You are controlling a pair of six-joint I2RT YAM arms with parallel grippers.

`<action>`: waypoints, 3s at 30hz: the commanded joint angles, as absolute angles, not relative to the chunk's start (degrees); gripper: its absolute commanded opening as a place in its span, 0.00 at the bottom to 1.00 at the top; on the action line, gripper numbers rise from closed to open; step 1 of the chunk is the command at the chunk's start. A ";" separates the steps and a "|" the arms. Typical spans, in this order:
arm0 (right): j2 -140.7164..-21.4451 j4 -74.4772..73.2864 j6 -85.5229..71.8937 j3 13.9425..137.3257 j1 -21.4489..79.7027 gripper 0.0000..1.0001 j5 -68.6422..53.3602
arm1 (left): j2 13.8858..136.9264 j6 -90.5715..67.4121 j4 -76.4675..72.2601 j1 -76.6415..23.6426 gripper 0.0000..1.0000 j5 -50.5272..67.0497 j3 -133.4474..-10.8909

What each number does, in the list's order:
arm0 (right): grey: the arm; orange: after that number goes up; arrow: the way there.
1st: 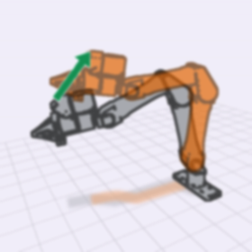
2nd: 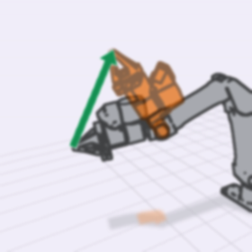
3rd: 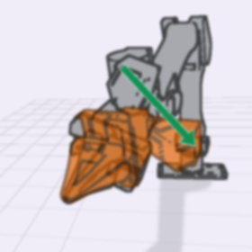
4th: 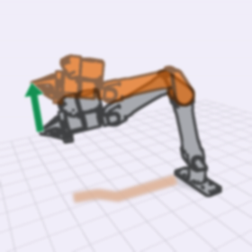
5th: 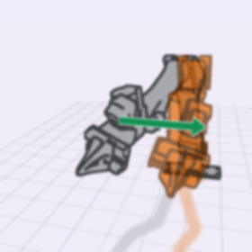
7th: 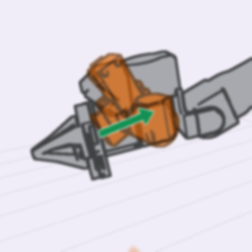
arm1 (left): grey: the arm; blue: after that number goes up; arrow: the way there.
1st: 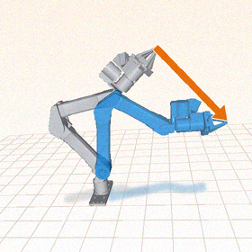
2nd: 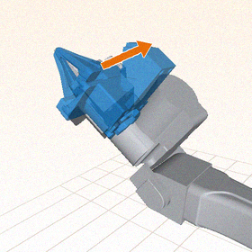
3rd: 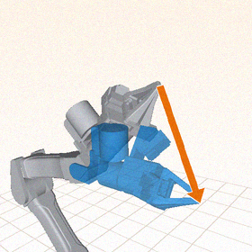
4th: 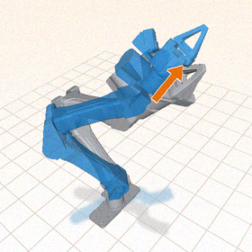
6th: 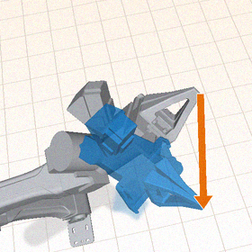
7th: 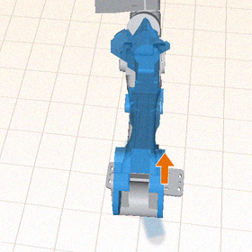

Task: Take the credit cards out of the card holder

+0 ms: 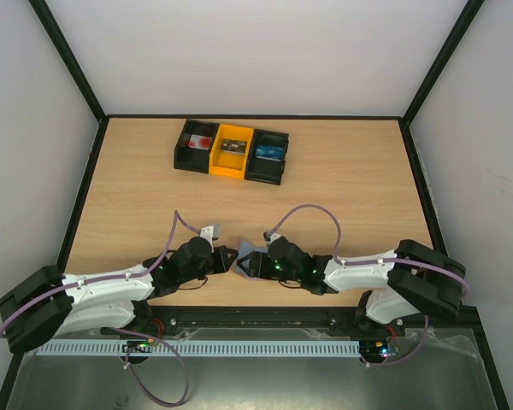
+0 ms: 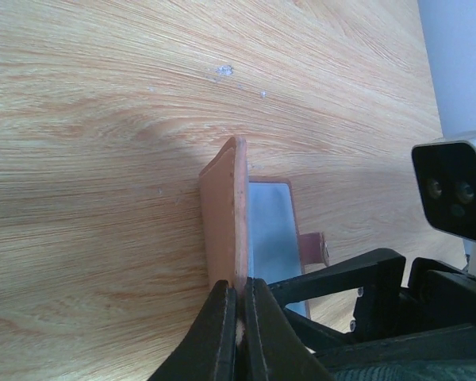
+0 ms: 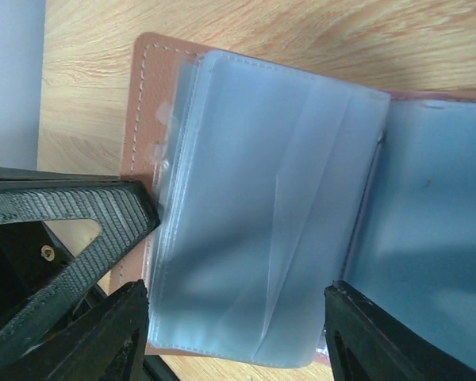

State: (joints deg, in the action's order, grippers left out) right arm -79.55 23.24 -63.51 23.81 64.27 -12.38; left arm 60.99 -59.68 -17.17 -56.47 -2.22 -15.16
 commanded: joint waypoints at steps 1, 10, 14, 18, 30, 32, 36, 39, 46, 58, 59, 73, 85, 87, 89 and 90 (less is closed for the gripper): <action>-81.04 25.86 -63.68 23.52 64.61 0.60 -13.11 | 59.99 -60.06 -16.94 -56.78 0.03 -3.30 -16.08; -81.58 22.37 -62.71 23.12 64.69 0.52 -9.57 | 59.62 -60.09 -16.59 -56.84 0.03 -3.56 -15.87; -80.90 21.17 -62.24 22.85 64.61 0.49 -8.61 | 59.80 -60.21 -17.04 -56.84 0.03 -3.36 -15.53; -80.16 19.54 -61.60 23.43 64.62 0.43 -7.45 | 59.88 -60.18 -17.15 -56.82 0.03 -3.33 -15.60; -78.94 16.53 -60.59 23.28 64.60 0.23 -5.05 | 59.76 -60.51 -17.59 -56.79 0.03 -3.38 -15.04; -78.27 15.44 -60.32 23.27 64.63 0.19 -4.13 | 59.77 -60.61 -17.58 -56.80 0.03 -3.43 -15.11; -76.24 9.91 -59.16 24.39 64.61 0.20 -0.52 | 59.61 -60.47 -17.36 -56.79 0.03 -3.38 -15.27; -73.84 4.26 -58.50 25.37 64.67 0.27 2.74 | 59.19 -60.69 -17.16 -56.85 0.03 -3.51 -15.00; -69.39 1.33 -58.06 26.73 64.63 0.37 3.28 | 59.01 -61.11 -17.64 -56.86 0.03 -3.60 -14.26; -71.38 8.17 -56.88 28.63 64.64 0.47 -3.04 | 58.92 -61.08 -18.11 -56.84 0.03 -3.17 -14.06; -71.79 8.79 -56.88 28.73 64.60 0.48 -3.82 | 58.90 -61.08 -18.07 -56.84 0.03 -3.16 -14.06; -75.11 13.03 -56.93 29.53 64.69 0.60 -9.28 | 59.02 -61.08 -18.40 -56.85 0.03 -3.16 -13.88; -79.02 13.84 -56.71 30.26 65.02 0.60 -10.70 | 59.00 -61.14 -18.65 -56.84 0.03 -3.29 -13.84; -79.46 13.98 -56.79 30.31 65.07 0.60 -10.59 | 59.03 -61.12 -18.63 -56.84 0.03 -3.25 -13.88; -79.85 14.04 -56.82 30.30 65.13 0.60 -10.48 | 59.01 -61.13 -18.60 -56.86 0.03 -3.25 -13.88; -79.95 13.97 -56.86 30.22 65.15 0.60 -10.38 | 58.96 -61.11 -18.55 -56.85 0.03 -3.18 -13.87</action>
